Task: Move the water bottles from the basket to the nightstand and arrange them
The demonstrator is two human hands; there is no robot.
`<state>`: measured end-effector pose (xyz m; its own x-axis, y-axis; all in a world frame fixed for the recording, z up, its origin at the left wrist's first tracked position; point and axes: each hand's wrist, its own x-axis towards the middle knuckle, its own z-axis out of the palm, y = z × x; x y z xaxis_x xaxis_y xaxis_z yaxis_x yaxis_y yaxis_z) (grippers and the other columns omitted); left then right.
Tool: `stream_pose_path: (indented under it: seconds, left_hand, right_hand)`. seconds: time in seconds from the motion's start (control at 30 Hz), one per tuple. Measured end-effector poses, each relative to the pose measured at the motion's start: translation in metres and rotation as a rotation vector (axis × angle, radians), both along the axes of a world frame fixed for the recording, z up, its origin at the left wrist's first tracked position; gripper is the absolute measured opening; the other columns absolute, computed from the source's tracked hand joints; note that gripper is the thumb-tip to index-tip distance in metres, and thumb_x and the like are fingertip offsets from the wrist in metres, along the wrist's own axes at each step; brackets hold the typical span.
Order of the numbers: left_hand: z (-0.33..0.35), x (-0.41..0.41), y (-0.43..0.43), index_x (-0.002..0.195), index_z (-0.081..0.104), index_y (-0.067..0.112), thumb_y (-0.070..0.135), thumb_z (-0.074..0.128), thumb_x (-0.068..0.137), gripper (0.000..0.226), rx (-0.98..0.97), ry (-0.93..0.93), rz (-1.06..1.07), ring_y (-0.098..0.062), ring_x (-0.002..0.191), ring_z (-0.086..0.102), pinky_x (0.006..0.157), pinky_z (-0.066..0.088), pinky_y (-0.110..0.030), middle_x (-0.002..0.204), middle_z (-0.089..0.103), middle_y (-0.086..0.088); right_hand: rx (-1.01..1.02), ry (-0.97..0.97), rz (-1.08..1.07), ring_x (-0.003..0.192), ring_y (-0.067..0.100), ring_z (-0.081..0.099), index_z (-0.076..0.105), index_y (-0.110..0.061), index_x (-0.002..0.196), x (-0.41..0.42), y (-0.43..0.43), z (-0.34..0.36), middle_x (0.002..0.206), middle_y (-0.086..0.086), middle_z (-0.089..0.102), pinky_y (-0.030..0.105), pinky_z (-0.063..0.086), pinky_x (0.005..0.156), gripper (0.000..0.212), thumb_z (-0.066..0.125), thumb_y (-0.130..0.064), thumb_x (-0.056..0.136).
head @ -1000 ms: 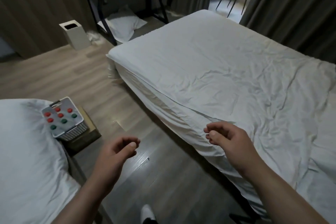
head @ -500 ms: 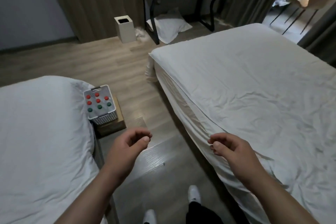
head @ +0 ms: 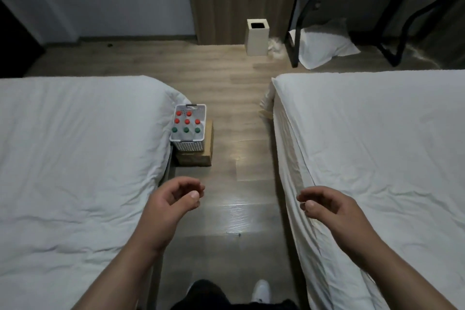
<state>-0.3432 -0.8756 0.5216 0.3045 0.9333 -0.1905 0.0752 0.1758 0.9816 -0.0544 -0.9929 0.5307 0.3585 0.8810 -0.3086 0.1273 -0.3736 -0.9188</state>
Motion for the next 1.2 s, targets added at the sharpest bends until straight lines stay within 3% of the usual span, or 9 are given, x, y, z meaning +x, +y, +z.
stream_pose_path:
  seconds: [0.13,0.27,0.37,0.5,0.63,0.77,0.9,0.97,1.2]
  left_hand:
    - [0.008,-0.027,-0.006,0.092,0.074,0.021,0.038,0.068,0.062,0.035,0.004,0.018,0.172,-0.029,0.1,0.069,0.09,0.056,-0.046,0.1,0.074,-0.009]
    - [0.007,-0.063,-0.013,0.092,0.073,0.017,0.021,0.067,0.07,0.023,-0.022,0.046,0.339,-0.025,0.1,0.07,0.094,0.053,-0.049,0.099,0.075,-0.008]
    - [-0.003,-0.079,-0.012,0.092,0.074,0.019,0.023,0.07,0.069,0.024,-0.058,0.053,0.402,-0.024,0.103,0.069,0.096,0.051,-0.05,0.102,0.074,-0.008]
    - [-0.022,-0.084,0.021,0.092,0.073,0.017,0.0,0.065,0.083,0.021,-0.101,0.044,0.429,-0.029,0.106,0.067,0.092,0.057,-0.045,0.102,0.074,-0.008]
    - [-0.034,-0.081,0.089,0.092,0.073,0.015,0.004,0.067,0.077,0.019,-0.135,0.023,0.4,-0.03,0.103,0.068,0.089,0.058,-0.04,0.1,0.074,-0.009]
    - [-0.032,-0.069,0.165,0.099,0.069,0.009,0.003,0.068,0.08,0.02,-0.134,0.046,0.306,-0.03,0.104,0.067,0.093,0.056,-0.046,0.1,0.075,-0.006]
    - [-0.029,-0.046,0.226,0.1,0.07,0.013,0.035,0.07,0.061,0.044,-0.129,0.07,0.189,-0.026,0.104,0.068,0.096,0.052,-0.048,0.101,0.075,-0.005]
    - [-0.029,-0.028,0.25,0.099,0.071,0.015,0.04,0.068,0.057,0.049,-0.131,0.08,0.149,-0.024,0.102,0.069,0.097,0.051,-0.049,0.101,0.075,-0.005]
    - [-0.028,0.052,0.333,0.094,0.075,0.027,0.042,0.068,0.06,0.038,-0.135,0.097,0.02,-0.022,0.103,0.069,0.096,0.052,-0.046,0.103,0.075,-0.005]
  right_hand:
    - [0.021,-0.038,0.197,0.094,0.009,0.069,0.07,-0.021,0.105,-0.002,0.053,0.008,0.098,-0.004,0.075,0.034,0.054,0.09,0.021,0.064,-0.009,0.088]
    - [0.055,-0.048,0.355,0.098,0.008,0.068,0.069,-0.024,0.109,-0.023,0.105,0.011,0.101,-0.006,0.074,0.03,0.053,0.089,0.025,0.067,-0.015,0.086]
    - [0.053,-0.04,0.421,0.096,0.005,0.068,0.068,-0.022,0.11,-0.038,0.134,0.007,0.101,-0.007,0.073,0.024,0.052,0.086,0.026,0.068,-0.014,0.085]
    - [0.024,-0.035,0.439,0.093,0.003,0.068,0.068,-0.019,0.109,-0.048,0.176,-0.006,0.1,-0.006,0.073,0.013,0.053,0.079,0.025,0.068,-0.01,0.085]
    - [-0.027,-0.06,0.409,0.093,-0.003,0.066,0.068,-0.023,0.109,-0.045,0.229,-0.012,0.101,-0.01,0.072,0.008,0.05,0.077,0.024,0.068,-0.015,0.086]
    - [-0.025,-0.037,0.306,0.095,0.005,0.068,0.069,-0.021,0.107,-0.038,0.275,-0.012,0.099,-0.006,0.074,0.021,0.053,0.082,0.023,0.068,-0.012,0.085]
    - [-0.037,-0.001,0.18,0.095,0.009,0.069,0.07,-0.018,0.105,-0.023,0.299,-0.02,0.098,-0.003,0.075,0.027,0.053,0.086,0.022,0.068,-0.009,0.084]
    - [-0.058,0.025,0.124,0.096,0.011,0.069,0.071,-0.019,0.101,-0.01,0.305,-0.025,0.098,-0.002,0.075,0.028,0.052,0.087,0.021,0.068,-0.006,0.084]
    - [-0.104,0.06,-0.044,0.094,0.013,0.07,0.07,-0.013,0.102,0.062,0.347,-0.039,0.097,0.003,0.075,0.034,0.053,0.092,0.02,0.067,-0.003,0.086]
